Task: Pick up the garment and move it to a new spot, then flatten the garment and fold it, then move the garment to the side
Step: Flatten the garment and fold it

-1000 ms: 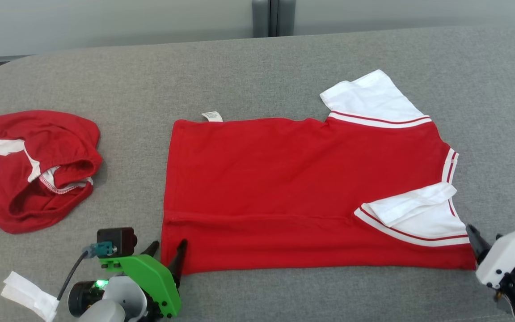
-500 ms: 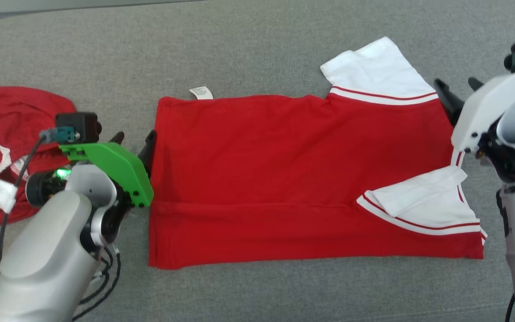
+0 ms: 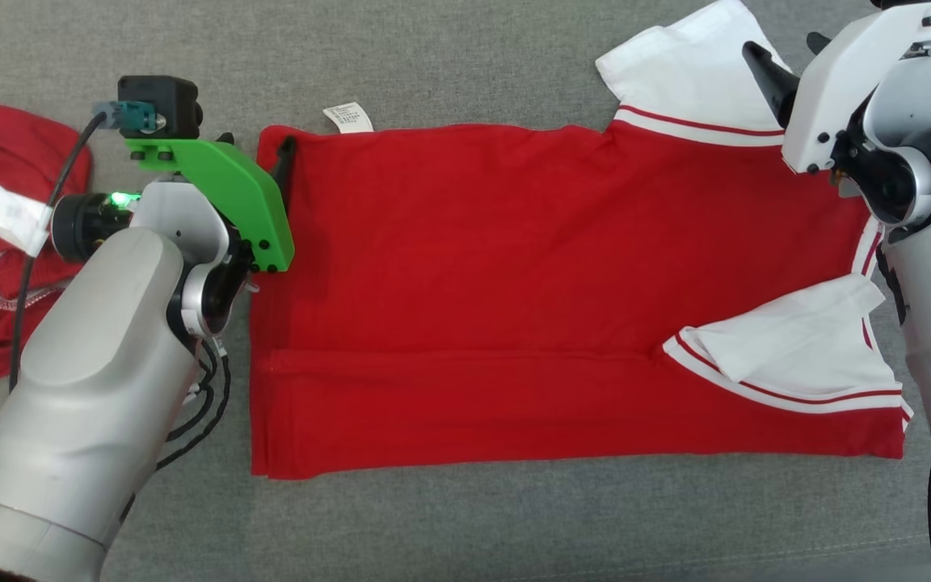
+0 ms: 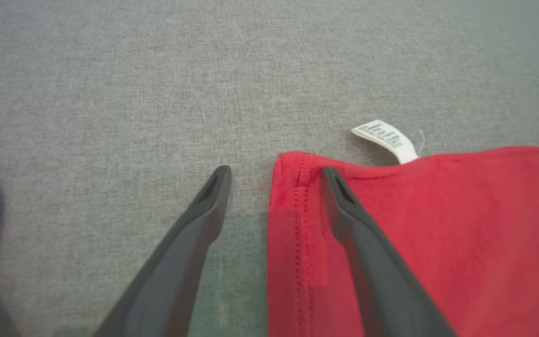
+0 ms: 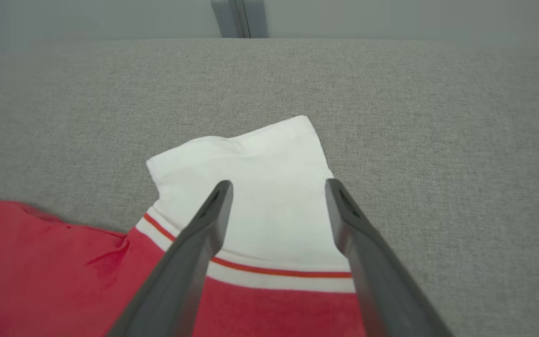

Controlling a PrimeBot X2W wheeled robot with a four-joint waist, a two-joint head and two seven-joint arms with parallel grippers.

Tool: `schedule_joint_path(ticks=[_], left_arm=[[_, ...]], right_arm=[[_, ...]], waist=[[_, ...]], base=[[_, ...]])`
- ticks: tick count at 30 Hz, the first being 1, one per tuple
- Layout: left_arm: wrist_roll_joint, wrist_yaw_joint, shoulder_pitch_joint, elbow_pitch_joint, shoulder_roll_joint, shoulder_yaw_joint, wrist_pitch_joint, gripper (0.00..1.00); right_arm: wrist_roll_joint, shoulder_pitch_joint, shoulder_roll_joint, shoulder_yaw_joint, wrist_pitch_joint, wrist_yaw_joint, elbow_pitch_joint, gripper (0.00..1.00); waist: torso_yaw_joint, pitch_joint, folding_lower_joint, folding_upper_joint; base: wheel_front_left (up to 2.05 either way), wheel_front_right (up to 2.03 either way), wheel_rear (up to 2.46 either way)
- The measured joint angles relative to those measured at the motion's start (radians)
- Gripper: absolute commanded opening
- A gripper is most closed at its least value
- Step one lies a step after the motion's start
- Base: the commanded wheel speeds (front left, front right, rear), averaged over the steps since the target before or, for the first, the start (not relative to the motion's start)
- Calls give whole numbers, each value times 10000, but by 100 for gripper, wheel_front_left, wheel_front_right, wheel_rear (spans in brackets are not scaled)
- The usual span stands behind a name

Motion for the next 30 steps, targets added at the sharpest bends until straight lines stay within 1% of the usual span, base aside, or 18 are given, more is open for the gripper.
schedule_joint_path(ticks=[2,5,10,11,12,13,14,17,22,27,30], left_arm=[[79,-6,-148,251,-90,-59,-6,100],[81,-155,-259,479,-244,-113,-100,100],[397,-318,-605,744,-303,-451,-100,100],[449,-322,-677,782,-314,-535,-29,98],[472,-341,-739,794,-337,-606,13,50],[514,-376,-805,807,-355,-677,96,33],[520,-380,-847,807,-387,-717,155,0],[520,-412,-923,742,-550,-767,171,0],[537,-508,-1045,554,-819,-901,121,0],[550,-598,-1135,395,-1066,-949,-125,0],[546,-646,-1173,362,-1174,-959,-217,0]], right_arm=[[94,-84,-48,134,-102,-2,209,100],[253,-159,-123,186,-196,0,464,100],[322,-447,-495,314,-224,0,771,100],[272,-535,-573,383,-157,0,828,100],[255,-604,-627,424,-90,0,880,100],[211,-693,-708,485,-2,0,941,100],[159,-815,-773,489,8,0,1012,100],[23,-1279,-957,403,88,0,1283,100],[-460,-1993,-1083,157,190,0,1908,100],[-568,-2260,-1108,-59,489,0,2587,100],[-623,-2395,-1172,-21,558,-2,2704,100]], waist=[[21,132,0,0],[58,303,0,0],[135,576,0,0],[154,633,0,0],[170,680,0,0],[196,741,0,0],[228,799,0,0],[369,949,0,0],[720,1197,0,0],[1083,1433,-1,0],[1258,1553,-1,0]], base=[[0,0,0],[0,0,0],[0,0,0],[0,0,0],[0,0,0],[0,0,0],[0,0,0],[0,0,0],[0,0,0],[0,0,0],[0,0,0]])
